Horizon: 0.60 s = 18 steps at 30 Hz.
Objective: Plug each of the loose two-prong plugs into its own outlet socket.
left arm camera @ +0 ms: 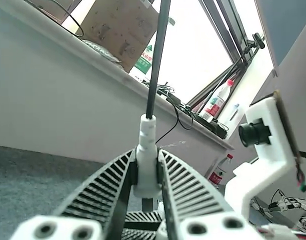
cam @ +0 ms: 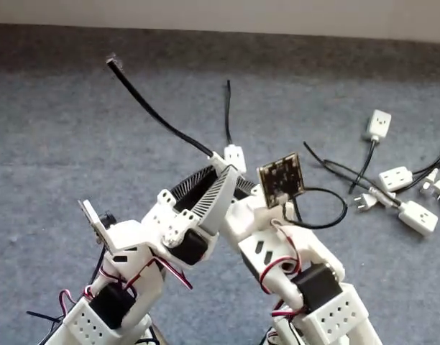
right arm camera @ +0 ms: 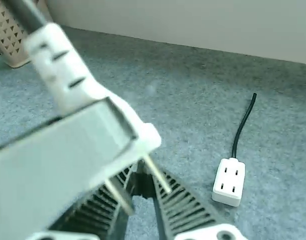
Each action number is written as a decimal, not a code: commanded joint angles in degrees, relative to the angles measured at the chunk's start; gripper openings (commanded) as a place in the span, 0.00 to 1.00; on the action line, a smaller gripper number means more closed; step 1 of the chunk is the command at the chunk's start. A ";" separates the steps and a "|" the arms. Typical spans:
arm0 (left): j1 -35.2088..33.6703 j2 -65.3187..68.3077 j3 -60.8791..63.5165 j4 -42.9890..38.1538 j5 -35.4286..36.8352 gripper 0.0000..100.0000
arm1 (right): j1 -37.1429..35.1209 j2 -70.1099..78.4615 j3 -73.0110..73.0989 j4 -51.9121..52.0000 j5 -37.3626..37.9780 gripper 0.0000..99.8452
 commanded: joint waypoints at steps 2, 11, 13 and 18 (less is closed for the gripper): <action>2.07 -0.31 -0.75 3.69 -0.26 0.01 | 4.18 4.97 -7.08 -0.13 0.79 0.01; 4.35 -0.31 -0.66 4.66 -0.53 0.01 | 9.45 11.47 -10.24 -1.89 0.97 0.01; 4.53 -0.31 -0.40 4.66 -0.53 0.01 | 10.86 11.74 -10.24 -3.38 0.97 0.01; 4.53 -0.31 -0.22 4.66 -0.53 0.01 | 12.97 11.82 -10.24 -5.85 0.97 0.01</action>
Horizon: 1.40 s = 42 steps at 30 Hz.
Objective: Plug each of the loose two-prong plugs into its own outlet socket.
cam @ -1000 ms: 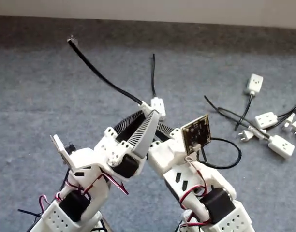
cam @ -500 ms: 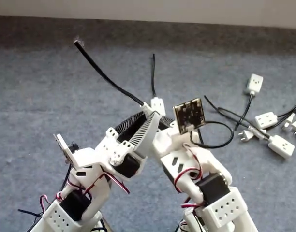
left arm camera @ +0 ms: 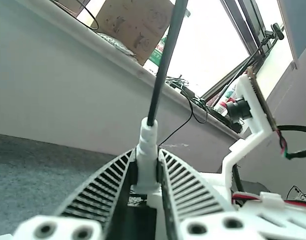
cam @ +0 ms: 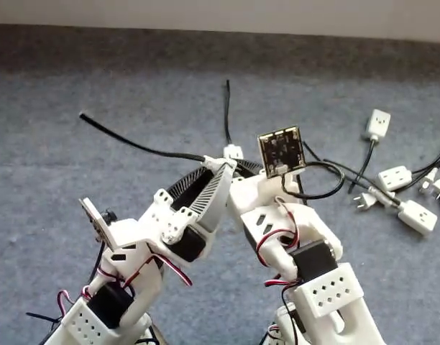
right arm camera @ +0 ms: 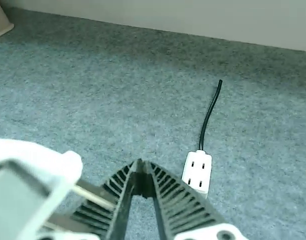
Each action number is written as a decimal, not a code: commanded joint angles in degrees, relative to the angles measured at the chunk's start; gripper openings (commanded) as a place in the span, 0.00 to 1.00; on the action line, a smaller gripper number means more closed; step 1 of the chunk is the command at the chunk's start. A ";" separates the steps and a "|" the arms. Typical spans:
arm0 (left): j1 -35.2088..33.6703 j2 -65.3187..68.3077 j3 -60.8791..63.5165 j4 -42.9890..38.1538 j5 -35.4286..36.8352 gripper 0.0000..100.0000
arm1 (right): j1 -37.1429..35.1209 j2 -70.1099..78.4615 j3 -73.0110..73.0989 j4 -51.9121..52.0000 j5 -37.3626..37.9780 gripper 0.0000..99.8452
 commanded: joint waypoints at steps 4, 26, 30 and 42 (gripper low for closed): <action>2.77 -0.31 0.57 0.53 0.09 0.01 | 3.74 0.22 -4.62 -4.97 3.87 0.01; 5.58 -0.31 3.03 0.53 0.00 0.01 | 7.34 0.40 -4.09 -10.42 7.47 0.01; 5.58 -0.31 3.12 0.53 0.00 0.01 | 7.25 0.31 -3.91 -10.15 7.47 0.01; 5.05 -0.31 4.09 0.53 0.00 0.01 | 11.21 0.22 -3.82 -3.91 9.32 0.01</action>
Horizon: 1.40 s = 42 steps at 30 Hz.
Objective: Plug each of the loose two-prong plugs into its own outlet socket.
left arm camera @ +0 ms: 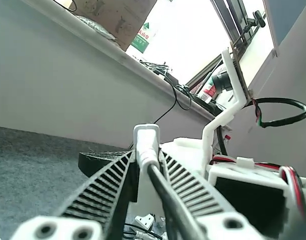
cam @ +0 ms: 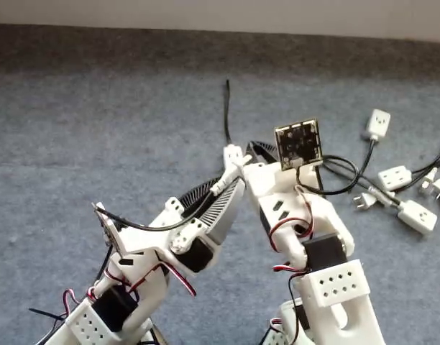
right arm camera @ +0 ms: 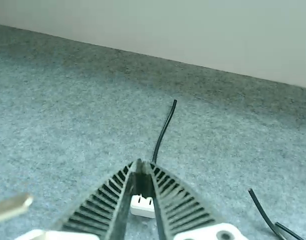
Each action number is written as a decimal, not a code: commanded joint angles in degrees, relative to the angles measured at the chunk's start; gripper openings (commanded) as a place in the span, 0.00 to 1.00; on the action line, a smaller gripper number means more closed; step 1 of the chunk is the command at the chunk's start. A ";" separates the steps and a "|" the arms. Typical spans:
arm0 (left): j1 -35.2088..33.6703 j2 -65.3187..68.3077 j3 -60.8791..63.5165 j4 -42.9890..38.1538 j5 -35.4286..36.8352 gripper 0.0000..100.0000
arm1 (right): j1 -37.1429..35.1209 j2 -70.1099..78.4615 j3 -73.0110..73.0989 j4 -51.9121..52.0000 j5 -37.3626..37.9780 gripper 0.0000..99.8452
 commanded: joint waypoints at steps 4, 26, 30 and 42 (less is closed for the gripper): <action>-1.54 0.84 0.84 0.35 0.18 0.01 | 7.96 -0.13 -2.51 1.27 1.14 0.01; -11.91 21.76 -20.53 18.11 -15.03 0.01 | 17.80 -0.13 20.97 5.05 1.14 0.01; -16.48 42.77 -35.38 19.87 -15.38 0.01 | 17.98 -0.13 24.66 5.05 1.23 0.01; -14.20 93.49 -97.45 61.63 -43.60 0.01 | 21.14 -0.22 27.91 7.60 3.96 0.01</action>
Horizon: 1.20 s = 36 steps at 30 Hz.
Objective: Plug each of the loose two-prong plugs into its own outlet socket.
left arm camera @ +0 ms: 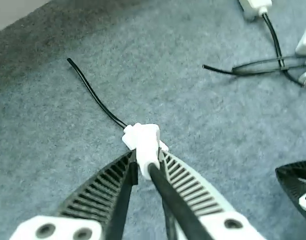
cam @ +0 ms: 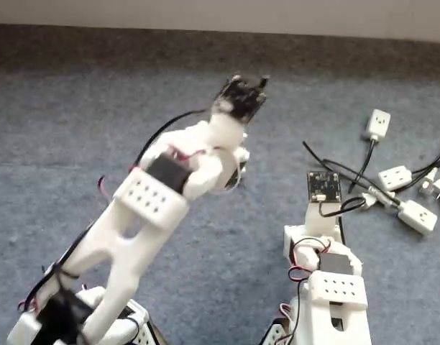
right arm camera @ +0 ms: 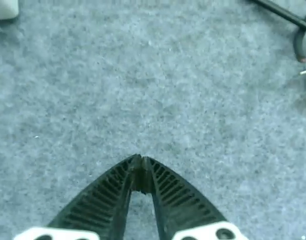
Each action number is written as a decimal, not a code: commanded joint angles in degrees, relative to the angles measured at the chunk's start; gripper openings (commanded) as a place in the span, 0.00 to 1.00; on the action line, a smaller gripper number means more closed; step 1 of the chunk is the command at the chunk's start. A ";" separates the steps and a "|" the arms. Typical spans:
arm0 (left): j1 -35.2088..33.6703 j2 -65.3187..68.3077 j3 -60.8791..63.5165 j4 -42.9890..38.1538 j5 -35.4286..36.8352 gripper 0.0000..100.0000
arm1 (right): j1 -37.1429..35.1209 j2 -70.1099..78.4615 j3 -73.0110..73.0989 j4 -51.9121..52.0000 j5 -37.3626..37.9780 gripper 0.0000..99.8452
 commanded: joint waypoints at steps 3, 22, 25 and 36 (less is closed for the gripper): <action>-0.31 17.54 -27.82 13.54 -13.71 0.01 | -0.31 -0.04 -0.22 0.31 0.88 0.01; -1.10 42.33 -43.21 26.99 -47.30 0.01 | 6.73 -0.04 -0.66 -0.92 -2.37 0.01; -1.98 44.44 -43.38 26.46 -47.30 0.01 | 8.57 -0.04 -0.66 -0.92 -3.96 0.01; -3.30 48.04 -43.38 21.01 -43.08 0.01 | 8.57 -0.04 -0.66 -0.92 -4.31 0.01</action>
